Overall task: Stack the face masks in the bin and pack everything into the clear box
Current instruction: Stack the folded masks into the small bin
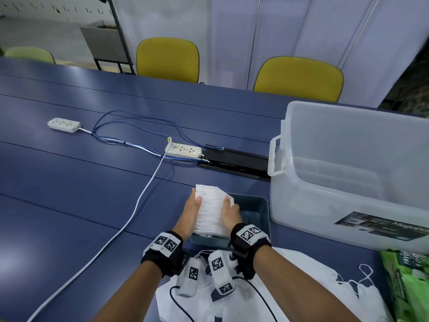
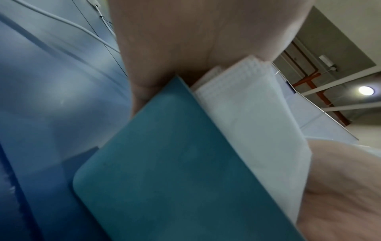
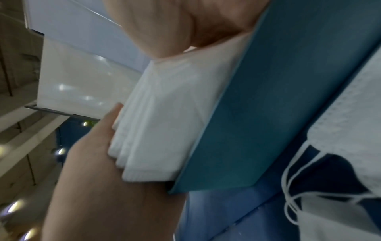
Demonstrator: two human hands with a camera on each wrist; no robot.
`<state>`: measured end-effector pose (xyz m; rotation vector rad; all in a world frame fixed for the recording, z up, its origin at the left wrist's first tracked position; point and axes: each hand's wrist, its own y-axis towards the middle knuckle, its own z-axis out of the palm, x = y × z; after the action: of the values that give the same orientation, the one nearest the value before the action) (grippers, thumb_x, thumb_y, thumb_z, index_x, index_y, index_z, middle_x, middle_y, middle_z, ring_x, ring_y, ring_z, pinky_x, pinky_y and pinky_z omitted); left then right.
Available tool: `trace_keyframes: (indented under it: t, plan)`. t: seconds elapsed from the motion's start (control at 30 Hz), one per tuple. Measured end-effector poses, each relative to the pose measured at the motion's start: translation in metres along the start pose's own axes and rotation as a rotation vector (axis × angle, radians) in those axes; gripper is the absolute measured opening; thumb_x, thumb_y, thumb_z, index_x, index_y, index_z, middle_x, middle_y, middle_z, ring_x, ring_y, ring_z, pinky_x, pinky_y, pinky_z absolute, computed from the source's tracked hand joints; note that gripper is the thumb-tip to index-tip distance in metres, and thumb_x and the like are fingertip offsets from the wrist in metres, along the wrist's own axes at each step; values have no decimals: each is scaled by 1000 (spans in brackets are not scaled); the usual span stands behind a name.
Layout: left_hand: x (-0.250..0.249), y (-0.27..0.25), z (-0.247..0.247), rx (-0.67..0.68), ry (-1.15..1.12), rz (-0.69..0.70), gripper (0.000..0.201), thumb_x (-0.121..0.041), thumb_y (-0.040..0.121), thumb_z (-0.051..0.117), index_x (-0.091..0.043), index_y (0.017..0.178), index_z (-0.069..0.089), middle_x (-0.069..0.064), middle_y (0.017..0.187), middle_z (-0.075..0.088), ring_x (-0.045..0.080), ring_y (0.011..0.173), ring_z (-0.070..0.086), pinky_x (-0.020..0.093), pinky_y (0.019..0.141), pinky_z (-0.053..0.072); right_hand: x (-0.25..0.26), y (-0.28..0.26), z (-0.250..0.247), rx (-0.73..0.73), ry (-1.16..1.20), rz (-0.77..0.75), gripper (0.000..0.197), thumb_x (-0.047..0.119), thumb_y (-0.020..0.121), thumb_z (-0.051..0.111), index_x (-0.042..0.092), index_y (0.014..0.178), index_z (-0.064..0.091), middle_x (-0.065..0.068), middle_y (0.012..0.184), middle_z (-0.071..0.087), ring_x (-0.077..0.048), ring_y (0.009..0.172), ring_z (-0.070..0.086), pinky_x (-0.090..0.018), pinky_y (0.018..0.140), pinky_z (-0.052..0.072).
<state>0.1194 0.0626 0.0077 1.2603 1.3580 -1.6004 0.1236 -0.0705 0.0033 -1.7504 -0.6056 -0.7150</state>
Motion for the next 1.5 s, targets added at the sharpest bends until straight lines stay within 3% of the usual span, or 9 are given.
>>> trace_keyframes:
  t: [0.1,0.23,0.37,0.53,0.67,0.97,1.1,1.27,1.5]
  plan:
    - [-2,2,0,9,30,-20,91,-67,74,43,-25,151,16,-3,148,35,12,131,40,37,113,31,5,-8,-6,17,-25,-22,70,52,100,23,1,147,21,-15,147,40,-30,131,42,-31,104,31]
    - [4,3,-6,-8,-52,-73,74,-68,86,42,-19,141,36,3,106,56,5,81,58,19,72,48,10,-19,-26,6,149,-66,77,64,94,28,10,147,29,-10,151,36,-29,135,39,-41,113,29]
    - [-1,-8,-10,-171,54,99,59,-39,100,38,-22,151,12,-2,157,17,9,142,20,30,116,18,11,-58,-78,111,314,-108,62,52,99,33,18,149,28,-6,154,30,-25,139,32,-44,113,26]
    - [-14,-56,21,-258,326,507,51,-28,92,55,-17,140,38,-5,135,40,3,126,36,10,102,27,-21,-96,-144,55,180,-246,27,32,99,45,19,117,61,-5,128,58,-26,118,55,-38,101,41]
    - [-5,-91,63,-18,588,682,40,-33,86,48,-20,123,52,-7,120,51,8,112,45,16,95,34,-71,-107,-189,-66,-127,-367,19,10,96,53,7,111,64,-5,111,64,-12,94,60,-11,78,45]
    - [71,-112,132,540,1005,378,46,-41,79,44,-26,121,57,-3,117,55,17,111,50,37,99,37,-181,-111,-245,-135,-805,-310,44,16,80,71,18,122,58,-5,125,56,-20,118,51,-19,97,32]
    - [85,-118,155,645,1232,353,60,-44,81,52,-25,138,42,1,145,32,23,134,29,37,108,26,-193,-106,-246,31,-996,-202,97,34,65,84,32,145,29,-6,156,15,-24,144,17,-32,114,22]
    - [84,-116,183,659,1467,341,83,-44,85,62,-26,150,13,-3,158,4,21,145,0,52,116,3,-197,-98,-242,75,-1114,-205,112,47,59,85,40,148,17,0,159,4,-25,145,9,-43,115,23]
    - [69,-104,196,533,1444,430,50,-28,86,63,-19,131,43,4,123,46,26,112,47,33,92,32,-190,-83,-249,-30,-1110,-214,96,55,61,80,39,141,29,0,153,16,-26,139,17,-44,109,29]
